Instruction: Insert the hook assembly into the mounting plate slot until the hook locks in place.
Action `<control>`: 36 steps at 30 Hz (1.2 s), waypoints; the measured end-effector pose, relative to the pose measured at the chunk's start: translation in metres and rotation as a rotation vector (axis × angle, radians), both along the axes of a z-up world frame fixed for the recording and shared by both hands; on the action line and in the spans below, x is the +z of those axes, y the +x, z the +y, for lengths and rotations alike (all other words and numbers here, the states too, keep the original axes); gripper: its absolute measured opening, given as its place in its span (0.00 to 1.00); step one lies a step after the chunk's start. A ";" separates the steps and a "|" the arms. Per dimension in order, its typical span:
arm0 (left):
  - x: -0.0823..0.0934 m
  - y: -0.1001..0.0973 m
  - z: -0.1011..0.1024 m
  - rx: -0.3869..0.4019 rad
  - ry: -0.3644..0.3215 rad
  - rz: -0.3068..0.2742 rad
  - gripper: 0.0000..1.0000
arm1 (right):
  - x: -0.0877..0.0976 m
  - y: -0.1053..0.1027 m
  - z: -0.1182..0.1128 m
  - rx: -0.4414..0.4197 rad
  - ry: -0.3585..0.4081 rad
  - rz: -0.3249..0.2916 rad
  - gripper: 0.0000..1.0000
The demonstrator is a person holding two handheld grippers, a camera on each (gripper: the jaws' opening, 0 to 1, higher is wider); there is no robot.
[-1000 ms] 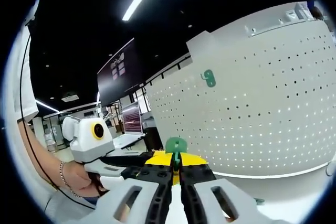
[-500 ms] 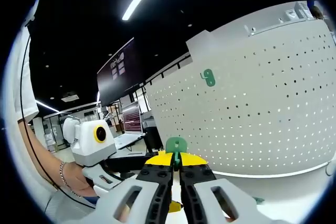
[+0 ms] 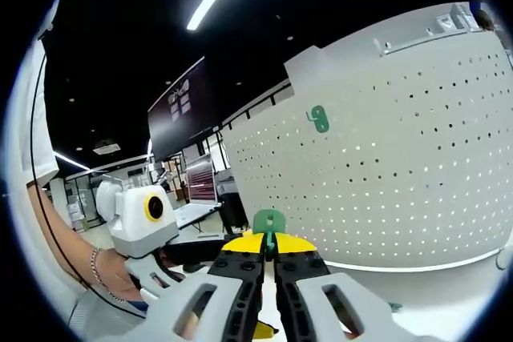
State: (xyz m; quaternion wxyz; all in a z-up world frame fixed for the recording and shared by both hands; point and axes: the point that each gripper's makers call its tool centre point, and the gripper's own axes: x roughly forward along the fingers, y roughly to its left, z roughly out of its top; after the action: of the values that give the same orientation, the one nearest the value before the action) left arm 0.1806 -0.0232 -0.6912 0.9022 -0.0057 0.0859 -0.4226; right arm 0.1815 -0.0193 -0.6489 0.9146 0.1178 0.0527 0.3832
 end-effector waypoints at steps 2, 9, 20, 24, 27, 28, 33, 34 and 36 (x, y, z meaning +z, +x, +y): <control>-0.001 0.000 0.000 0.000 0.001 0.002 0.81 | 0.001 0.002 -0.001 -0.010 -0.022 -0.008 0.01; -0.004 0.000 0.001 0.001 0.004 0.012 0.81 | 0.004 0.006 -0.006 -0.033 -0.025 -0.016 0.01; -0.019 -0.003 0.007 -0.001 0.036 0.039 0.80 | 0.015 0.022 -0.016 -0.082 -0.059 -0.038 0.01; -0.025 -0.005 0.011 0.001 0.047 0.051 0.80 | 0.020 0.029 -0.021 -0.104 -0.075 -0.044 0.01; -0.030 -0.006 0.013 -0.001 0.057 0.060 0.80 | 0.023 0.033 -0.023 -0.112 -0.078 -0.050 0.01; -0.031 -0.007 0.013 -0.003 0.059 0.064 0.80 | 0.024 0.035 -0.024 -0.115 -0.081 -0.051 0.01; -0.039 -0.010 0.016 -0.010 0.078 0.078 0.79 | 0.028 0.042 -0.027 -0.133 -0.098 -0.057 0.01; -0.041 -0.011 0.017 -0.010 0.082 0.081 0.79 | 0.029 0.043 -0.027 -0.135 -0.099 -0.058 0.01; -0.043 -0.012 0.018 -0.010 0.087 0.087 0.78 | 0.031 0.046 -0.029 -0.143 -0.103 -0.064 0.01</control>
State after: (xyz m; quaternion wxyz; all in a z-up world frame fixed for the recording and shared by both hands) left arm 0.1687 -0.0052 -0.7347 0.8949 0.0156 0.1431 -0.4223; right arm 0.2275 -0.0480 -0.6180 0.9456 0.0619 0.0343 0.3174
